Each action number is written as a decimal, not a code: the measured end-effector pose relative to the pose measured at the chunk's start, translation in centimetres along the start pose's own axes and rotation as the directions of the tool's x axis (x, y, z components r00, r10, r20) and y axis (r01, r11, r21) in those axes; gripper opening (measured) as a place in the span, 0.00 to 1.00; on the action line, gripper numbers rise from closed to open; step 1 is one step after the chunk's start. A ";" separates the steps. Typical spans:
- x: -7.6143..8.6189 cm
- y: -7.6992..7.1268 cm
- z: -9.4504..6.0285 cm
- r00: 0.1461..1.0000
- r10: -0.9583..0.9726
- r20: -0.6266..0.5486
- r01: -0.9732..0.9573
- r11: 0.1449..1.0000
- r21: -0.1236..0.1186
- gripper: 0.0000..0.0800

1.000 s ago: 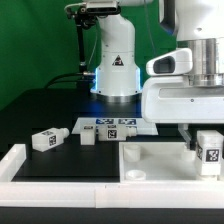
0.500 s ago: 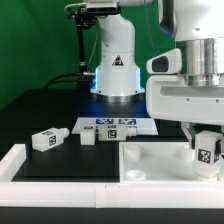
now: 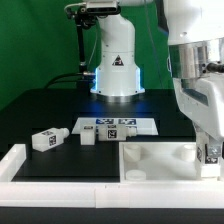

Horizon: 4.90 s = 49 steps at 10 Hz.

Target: Assemble one leg

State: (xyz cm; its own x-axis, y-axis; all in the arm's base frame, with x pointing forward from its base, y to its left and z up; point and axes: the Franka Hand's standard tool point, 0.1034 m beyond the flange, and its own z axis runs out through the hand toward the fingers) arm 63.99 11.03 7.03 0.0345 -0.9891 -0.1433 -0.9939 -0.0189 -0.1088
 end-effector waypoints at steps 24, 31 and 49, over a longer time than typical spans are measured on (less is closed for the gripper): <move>0.3 -0.1 -0.2 0.982 -0.189 -0.006 0.189 0.981 -0.038 0.36; -0.1 0.0 -0.1 0.587 -0.809 0.019 0.809 0.586 -0.041 0.80; 0.7 -0.1 0.0 0.990 -0.133 -0.044 0.131 0.991 -0.041 0.36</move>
Offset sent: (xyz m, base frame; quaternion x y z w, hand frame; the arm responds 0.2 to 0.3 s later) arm 0.0023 0.0277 0.0106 -0.0298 -0.0681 -0.4920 0.8674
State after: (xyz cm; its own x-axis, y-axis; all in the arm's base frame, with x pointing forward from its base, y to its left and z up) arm 64.14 10.35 6.95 0.1614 -0.9833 -0.0845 -0.9843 -0.1542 -0.0859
